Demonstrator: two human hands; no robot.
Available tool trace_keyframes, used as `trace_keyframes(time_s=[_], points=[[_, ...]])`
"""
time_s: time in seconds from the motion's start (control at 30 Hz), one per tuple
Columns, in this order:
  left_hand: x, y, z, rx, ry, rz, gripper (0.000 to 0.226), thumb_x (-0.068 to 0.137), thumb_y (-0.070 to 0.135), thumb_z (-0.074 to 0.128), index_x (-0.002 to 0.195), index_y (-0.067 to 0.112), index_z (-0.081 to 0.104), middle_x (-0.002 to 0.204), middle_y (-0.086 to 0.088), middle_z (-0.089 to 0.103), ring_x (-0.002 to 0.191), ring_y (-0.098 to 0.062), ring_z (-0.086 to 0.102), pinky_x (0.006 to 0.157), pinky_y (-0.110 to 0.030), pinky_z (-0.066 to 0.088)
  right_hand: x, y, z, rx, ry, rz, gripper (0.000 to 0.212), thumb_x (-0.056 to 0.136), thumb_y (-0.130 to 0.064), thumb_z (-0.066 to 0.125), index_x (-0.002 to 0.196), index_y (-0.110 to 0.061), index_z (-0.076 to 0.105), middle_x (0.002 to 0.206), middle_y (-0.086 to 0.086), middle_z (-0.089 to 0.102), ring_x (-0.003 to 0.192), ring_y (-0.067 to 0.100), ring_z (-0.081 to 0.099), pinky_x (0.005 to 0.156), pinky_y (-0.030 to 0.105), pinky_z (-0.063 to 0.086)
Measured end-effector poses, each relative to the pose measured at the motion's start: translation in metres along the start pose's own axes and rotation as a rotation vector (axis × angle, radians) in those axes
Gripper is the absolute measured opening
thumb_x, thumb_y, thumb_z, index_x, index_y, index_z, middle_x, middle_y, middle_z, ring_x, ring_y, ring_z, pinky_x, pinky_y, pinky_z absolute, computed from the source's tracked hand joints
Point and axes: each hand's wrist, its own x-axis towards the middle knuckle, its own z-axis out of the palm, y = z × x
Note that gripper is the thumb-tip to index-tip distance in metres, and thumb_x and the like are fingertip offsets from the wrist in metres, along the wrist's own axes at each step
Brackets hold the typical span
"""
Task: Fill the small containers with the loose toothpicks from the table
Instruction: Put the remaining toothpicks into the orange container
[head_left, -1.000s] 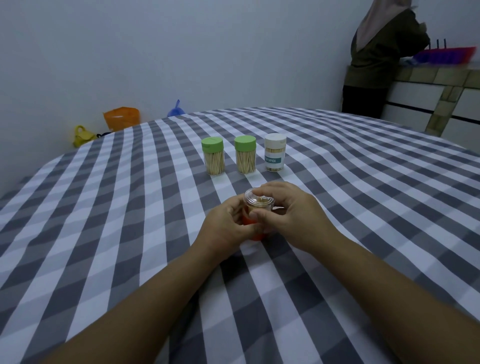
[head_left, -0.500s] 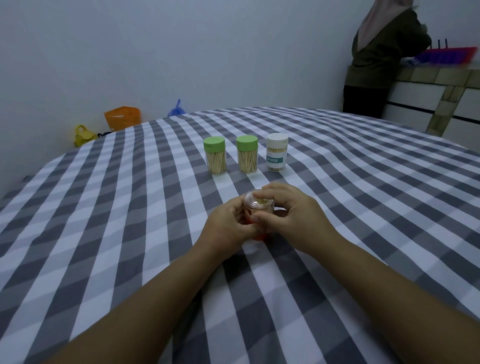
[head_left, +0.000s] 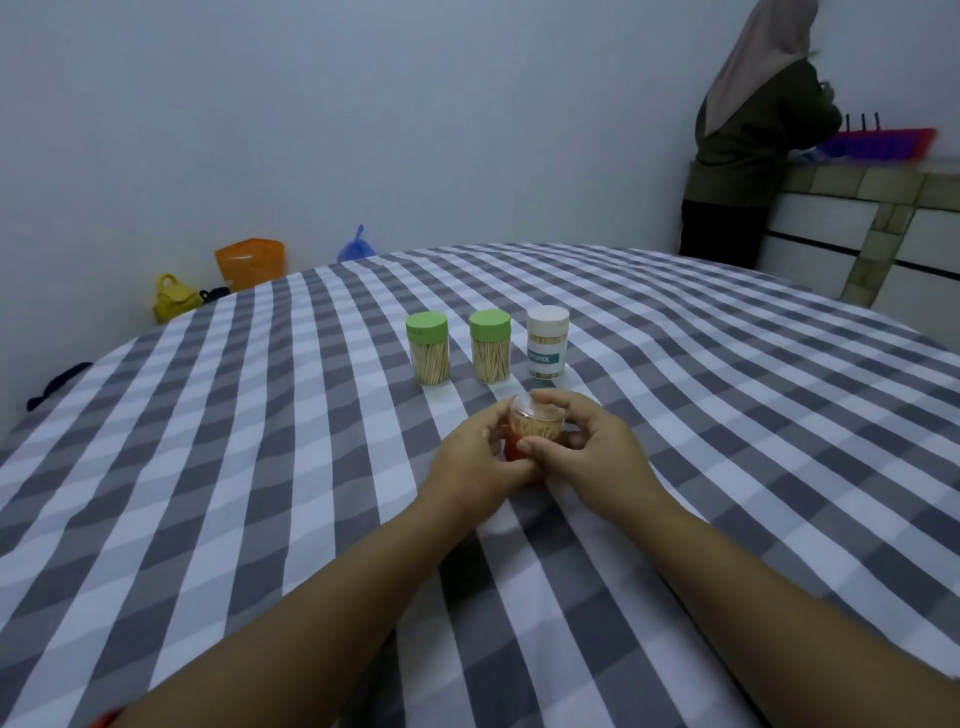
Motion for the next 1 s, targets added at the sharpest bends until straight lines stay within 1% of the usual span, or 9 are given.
trace_keyframes(time_s=[0.13, 0.2, 0.33, 0.47, 0.53, 0.6, 0.7, 0.83, 1.0], points=[[0.03, 0.012, 0.011, 0.135, 0.136, -0.042, 0.076, 0.078, 0.03, 0.075, 0.143, 0.023, 0.037, 0.143, 0.003, 0.046, 0.129, -0.012, 0.044, 0.108, -0.036, 0.04, 0.032, -0.007, -0.018, -0.069, 0.15, 0.041, 0.048, 0.083, -0.013, 0.07, 0.124, -0.032, 0.054, 0.12, -0.007, 0.058, 0.095, 0.001, 0.057, 0.069, 0.013, 0.049], [0.04, 0.017, 0.019, 0.166, 0.254, -0.028, 0.069, 0.083, 0.023, 0.071, 0.143, 0.021, 0.038, 0.144, 0.002, 0.044, 0.13, -0.013, 0.042, 0.108, -0.031, 0.039, 0.05, -0.005, -0.028, -0.135, 0.22, 0.057, 0.049, 0.085, -0.016, 0.068, 0.129, -0.029, 0.051, 0.13, -0.005, 0.053, 0.1, 0.003, 0.049, 0.069, 0.011, 0.043], [0.063, 0.016, 0.031, 0.292, 0.423, 0.155, 0.051, 0.087, 0.013, 0.065, 0.135, 0.018, 0.048, 0.138, 0.002, 0.05, 0.126, -0.009, 0.044, 0.103, -0.015, 0.031, 0.081, 0.008, -0.041, -0.2, 0.285, 0.08, 0.049, 0.086, -0.018, 0.068, 0.131, -0.028, 0.051, 0.136, -0.001, 0.052, 0.114, 0.013, 0.052, 0.084, 0.019, 0.043], [0.094, 0.004, 0.031, 0.456, 0.56, 0.306, 0.046, 0.084, 0.007, 0.067, 0.129, 0.009, 0.055, 0.133, -0.006, 0.054, 0.128, -0.018, 0.044, 0.111, -0.032, 0.034, 0.099, 0.025, -0.044, -0.239, 0.294, 0.077, 0.051, 0.087, -0.018, 0.067, 0.133, -0.027, 0.049, 0.134, -0.001, 0.053, 0.104, 0.006, 0.046, 0.086, 0.021, 0.043], [0.107, -0.004, 0.031, 0.516, 0.649, 0.343, 0.049, 0.08, 0.004, 0.071, 0.126, 0.005, 0.057, 0.132, -0.01, 0.053, 0.129, -0.027, 0.043, 0.111, -0.043, 0.035, 0.104, 0.031, -0.045, -0.243, 0.306, 0.067, 0.052, 0.087, -0.019, 0.066, 0.135, -0.027, 0.048, 0.135, 0.0, 0.051, 0.108, 0.008, 0.047, 0.092, 0.024, 0.043], [0.115, -0.01, 0.032, 0.565, 0.709, 0.329, 0.051, 0.078, 0.005, 0.073, 0.126, 0.005, 0.056, 0.136, -0.012, 0.049, 0.133, -0.031, 0.037, 0.112, -0.044, 0.029, 0.108, 0.034, -0.047, -0.259, 0.33, 0.053, 0.052, 0.088, -0.02, 0.066, 0.137, -0.025, 0.047, 0.136, 0.001, 0.051, 0.116, 0.013, 0.048, 0.092, 0.023, 0.039], [0.121, -0.015, 0.032, 0.611, 0.714, 0.264, 0.056, 0.079, 0.01, 0.073, 0.131, 0.009, 0.052, 0.145, -0.01, 0.04, 0.139, -0.03, 0.027, 0.114, -0.037, 0.015, 0.112, 0.035, -0.051, -0.247, 0.393, 0.017, 0.052, 0.087, -0.02, 0.067, 0.135, -0.024, 0.048, 0.132, 0.001, 0.052, 0.111, 0.011, 0.049, 0.091, 0.022, 0.04], [0.125, -0.022, 0.031, 0.668, 0.679, 0.259, 0.063, 0.077, 0.005, 0.073, 0.135, 0.007, 0.048, 0.142, -0.012, 0.044, 0.137, -0.033, 0.032, 0.115, -0.045, 0.024, 0.119, 0.035, -0.054, -0.232, 0.399, -0.015, 0.049, 0.086, -0.017, 0.068, 0.131, -0.024, 0.049, 0.132, 0.001, 0.048, 0.112, 0.014, 0.049, 0.092, 0.023, 0.042], [0.128, -0.027, 0.029, 0.658, 0.744, 0.276, 0.053, 0.084, -0.006, 0.061, 0.134, 0.005, 0.049, 0.139, -0.014, 0.045, 0.136, -0.033, 0.033, 0.112, -0.036, 0.018, 0.129, 0.038, -0.045, -0.206, 0.345, 0.01, 0.049, 0.084, -0.01, 0.069, 0.126, -0.025, 0.049, 0.13, 0.003, 0.044, 0.108, 0.012, 0.048, 0.09, 0.025, 0.047]])
